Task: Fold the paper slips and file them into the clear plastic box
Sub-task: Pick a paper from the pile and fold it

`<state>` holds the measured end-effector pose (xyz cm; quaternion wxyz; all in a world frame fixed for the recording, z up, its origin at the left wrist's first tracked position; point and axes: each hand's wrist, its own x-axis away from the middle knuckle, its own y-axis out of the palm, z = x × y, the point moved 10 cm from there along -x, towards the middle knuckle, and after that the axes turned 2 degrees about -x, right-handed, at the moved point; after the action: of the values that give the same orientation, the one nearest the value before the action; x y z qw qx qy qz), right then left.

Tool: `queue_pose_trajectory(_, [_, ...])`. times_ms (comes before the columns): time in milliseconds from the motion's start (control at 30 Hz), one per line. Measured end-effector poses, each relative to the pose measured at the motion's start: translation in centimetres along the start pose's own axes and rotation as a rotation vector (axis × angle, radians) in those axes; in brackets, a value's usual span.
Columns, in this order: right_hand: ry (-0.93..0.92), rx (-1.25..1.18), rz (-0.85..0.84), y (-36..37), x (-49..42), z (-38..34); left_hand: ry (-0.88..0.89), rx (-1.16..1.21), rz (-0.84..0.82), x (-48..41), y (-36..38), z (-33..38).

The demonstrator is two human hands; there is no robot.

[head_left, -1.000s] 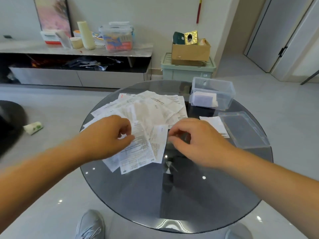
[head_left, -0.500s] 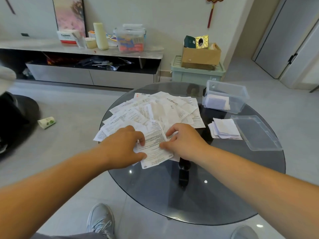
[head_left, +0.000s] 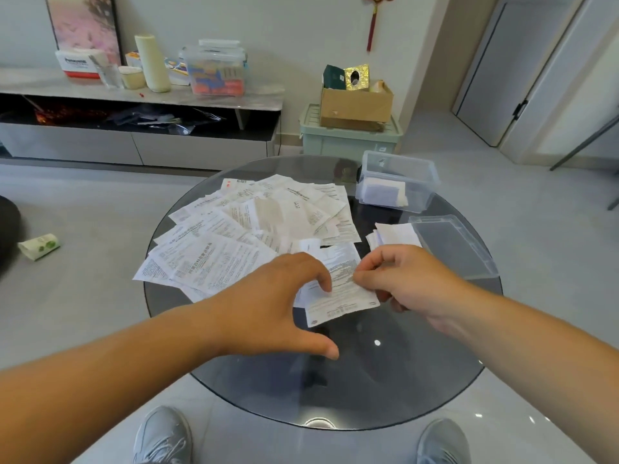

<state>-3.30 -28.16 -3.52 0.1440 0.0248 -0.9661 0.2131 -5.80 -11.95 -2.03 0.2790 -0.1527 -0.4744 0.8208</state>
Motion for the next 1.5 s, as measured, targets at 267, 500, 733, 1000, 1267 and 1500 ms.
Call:
queue_pose_trajectory(267, [0.125, 0.040, -0.021, -3.0, 2.1, 5.3, 0.112, -0.139, -0.092, -2.7, 3.6, 2.5])
queue_pose_trajectory(500, [0.164, -0.041, -0.015, -3.6, 2.1, 6.7, 0.127, -0.154, -0.110, -3.8, 4.3, 3.2])
queue_pose_trajectory(733, [0.201, -0.068, -0.031, -3.6, 1.7, 7.1, 0.063, -0.003, -0.046, -3.4, 3.6, 2.4])
queue_pose_trajectory(1000, [-0.023, 0.154, 0.049, -5.1, 1.8, 4.6, 0.084, 0.103, -0.089, -3.2, 3.5, 2.4])
queue_pose_trajectory(1267, [-0.296, 0.209, -0.183, -3.4, 1.5, 3.6, -0.027, 0.218, -0.061, -4.1, 2.3, 1.4])
queue_pose_trajectory(1500, [-0.273, 0.282, 0.057, -4.2, -1.1, 3.8, -0.207, 0.178, 0.081, -7.3, 1.4, -0.2])
